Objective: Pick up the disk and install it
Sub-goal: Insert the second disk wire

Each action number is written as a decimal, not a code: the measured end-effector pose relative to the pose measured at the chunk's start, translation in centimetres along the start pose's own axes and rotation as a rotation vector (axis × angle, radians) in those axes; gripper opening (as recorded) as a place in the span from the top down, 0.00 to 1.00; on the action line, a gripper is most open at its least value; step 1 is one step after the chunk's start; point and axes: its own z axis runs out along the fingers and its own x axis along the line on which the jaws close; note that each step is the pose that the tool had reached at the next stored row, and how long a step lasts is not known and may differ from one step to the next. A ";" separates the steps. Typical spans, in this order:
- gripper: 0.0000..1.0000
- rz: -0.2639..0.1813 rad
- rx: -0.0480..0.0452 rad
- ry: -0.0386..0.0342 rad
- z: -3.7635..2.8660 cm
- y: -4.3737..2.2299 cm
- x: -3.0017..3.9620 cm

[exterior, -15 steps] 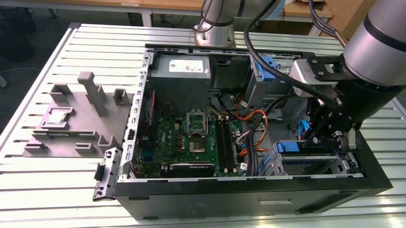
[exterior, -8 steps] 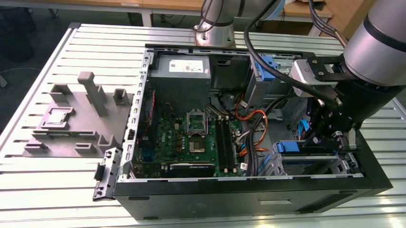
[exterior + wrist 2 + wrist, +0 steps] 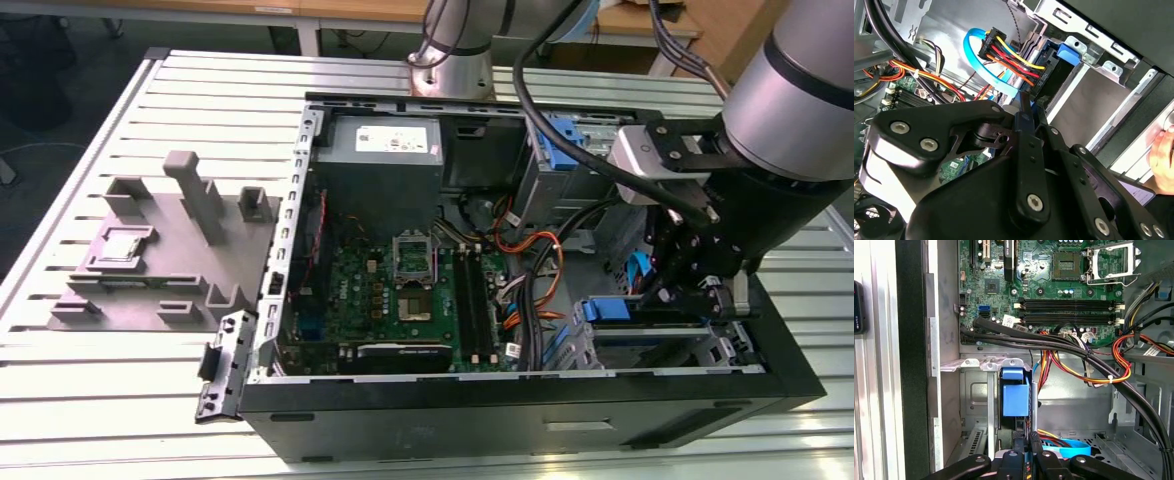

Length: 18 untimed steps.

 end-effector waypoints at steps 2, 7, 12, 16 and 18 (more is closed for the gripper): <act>0.84 0.000 0.0000 -0.0001 0.00 0.00 0.00; 0.84 0.000 0.0000 0.0001 0.08 0.01 0.00; 0.84 0.000 0.0000 0.0002 0.44 0.03 0.01; 0.84 0.000 0.0000 0.0009 0.65 0.05 0.02; 0.84 0.000 0.0000 0.0005 0.67 0.05 0.02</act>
